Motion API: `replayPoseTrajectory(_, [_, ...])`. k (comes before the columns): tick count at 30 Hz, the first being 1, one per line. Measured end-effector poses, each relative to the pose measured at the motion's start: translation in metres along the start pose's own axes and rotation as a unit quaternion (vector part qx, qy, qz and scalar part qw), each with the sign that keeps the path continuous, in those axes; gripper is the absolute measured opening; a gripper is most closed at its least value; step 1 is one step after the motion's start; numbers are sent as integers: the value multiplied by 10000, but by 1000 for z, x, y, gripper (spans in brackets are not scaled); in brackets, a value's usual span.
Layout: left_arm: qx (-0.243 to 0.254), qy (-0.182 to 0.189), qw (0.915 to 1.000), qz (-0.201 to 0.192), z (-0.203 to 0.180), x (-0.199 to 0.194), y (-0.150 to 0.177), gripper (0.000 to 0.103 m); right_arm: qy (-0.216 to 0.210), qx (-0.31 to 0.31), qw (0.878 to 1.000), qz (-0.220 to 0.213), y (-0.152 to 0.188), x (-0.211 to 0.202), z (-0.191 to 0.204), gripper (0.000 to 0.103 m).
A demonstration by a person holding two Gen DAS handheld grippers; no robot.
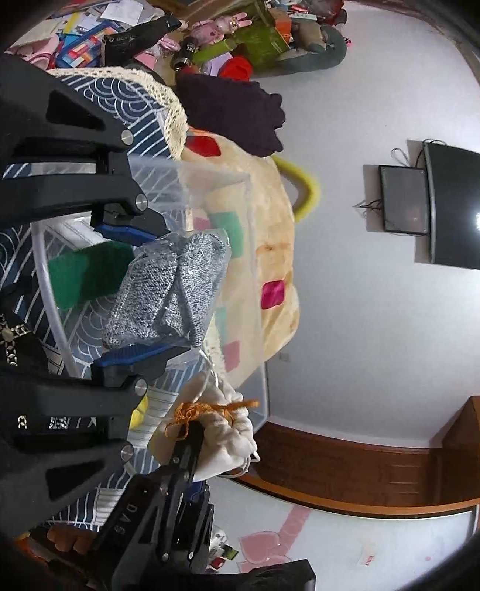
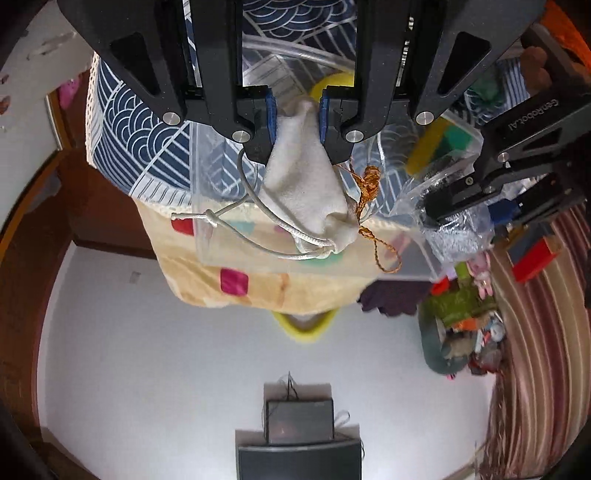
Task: Organize soft objects
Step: 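Lower the silver mesh bag into the box with the left tool while the right lowers the white pouch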
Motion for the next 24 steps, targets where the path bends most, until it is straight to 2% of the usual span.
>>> replayPoseTrajectory(6, [186, -27, 9997, 178, -8, 9, 8, 46, 4, -116, 9998, 134, 4, 2, 2, 16])
replayPoseTrajectory(11, [247, 36, 9994, 248, -15, 3, 13, 49, -58, -258, 9996, 112, 5, -7, 5, 25])
replayPoseTrajectory(14, [292, 28, 9995, 150, -18, -6, 12, 58, -8, -311, 9995, 58, 5, -11, 6, 35])
replayPoseTrajectory(16, [288, 47, 9996, 44, -20, -15, 11, 67, -2, -313, 9995, 14, 6, -15, 4, 47])
replayPoseTrajectory(18, [270, 65, 9996, -47, -20, -23, 9, 71, 43, -324, 9994, -85, 6, -23, 2, 53])
replayPoseTrajectory(21, [199, 88, 9997, -132, -17, -35, 6, 75, 81, -339, 9992, -182, 6, -33, -1, 57])
replayPoseTrajectory(24, [137, 7, 9994, -309, -12, -48, 4, 88, 105, -347, 9990, -271, 6, -41, -1, 59])
Point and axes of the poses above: each gripper's, at about its wrist camera, not at the fingertips, and x roughly the way its jaws point, z to its left, y to its underside, the point moved 7 cm from there along x, roughly the way its jaws point, and after that the axes turned 3 degrees about -x, right-handed, at the moved point
